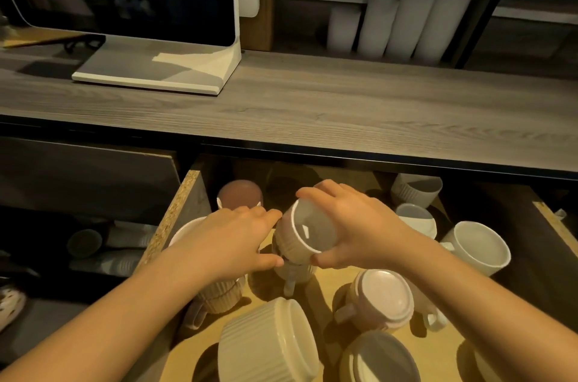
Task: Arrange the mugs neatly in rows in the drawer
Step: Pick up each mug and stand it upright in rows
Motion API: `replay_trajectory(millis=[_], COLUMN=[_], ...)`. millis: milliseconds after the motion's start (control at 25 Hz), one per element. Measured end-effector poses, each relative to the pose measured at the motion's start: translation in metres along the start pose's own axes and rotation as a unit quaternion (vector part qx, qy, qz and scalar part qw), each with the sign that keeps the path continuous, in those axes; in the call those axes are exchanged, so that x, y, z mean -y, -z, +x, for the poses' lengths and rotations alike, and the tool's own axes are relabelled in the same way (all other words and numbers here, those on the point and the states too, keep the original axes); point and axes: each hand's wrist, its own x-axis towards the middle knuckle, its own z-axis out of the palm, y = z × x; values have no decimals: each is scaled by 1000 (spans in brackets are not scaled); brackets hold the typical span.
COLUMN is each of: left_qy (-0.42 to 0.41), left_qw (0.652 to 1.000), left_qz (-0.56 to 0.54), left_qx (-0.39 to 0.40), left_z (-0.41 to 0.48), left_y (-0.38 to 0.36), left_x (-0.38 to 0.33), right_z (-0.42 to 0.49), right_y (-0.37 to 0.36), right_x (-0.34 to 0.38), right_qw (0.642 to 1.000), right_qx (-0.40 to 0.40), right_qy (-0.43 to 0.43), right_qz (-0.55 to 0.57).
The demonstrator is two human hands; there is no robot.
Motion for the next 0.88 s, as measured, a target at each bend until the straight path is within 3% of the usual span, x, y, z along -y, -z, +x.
replay_trajectory(millis=[200,360,480,680,800,880], left_qy=[-17,-61,-65,-66,-72,-47], left_qw=[998,981,973,976,980,995], left_qz=[-33,-148,-189,-183,-174,-65], left_qx=[-56,-106,-119,-101,-70,-58], left_z=[2,2,3,7,12,20], left_y=[-1,-4,-4,9,18,24], left_x=[-12,-28,-29,-25,-28,-25], right_z=[-19,-25,-28,-36,-36,-30], right_y=[9,9,10,16,15,8], right_x=[-9,-11,-11,-21,-25,-24], right_qw=[996,976,962,961,964,967], right_qx=[-36,-61,-54,28,-37,-89], right_qy=[-75,-138,-130,-97,-100,-125], right_qz=[41,159,234,259,246,203])
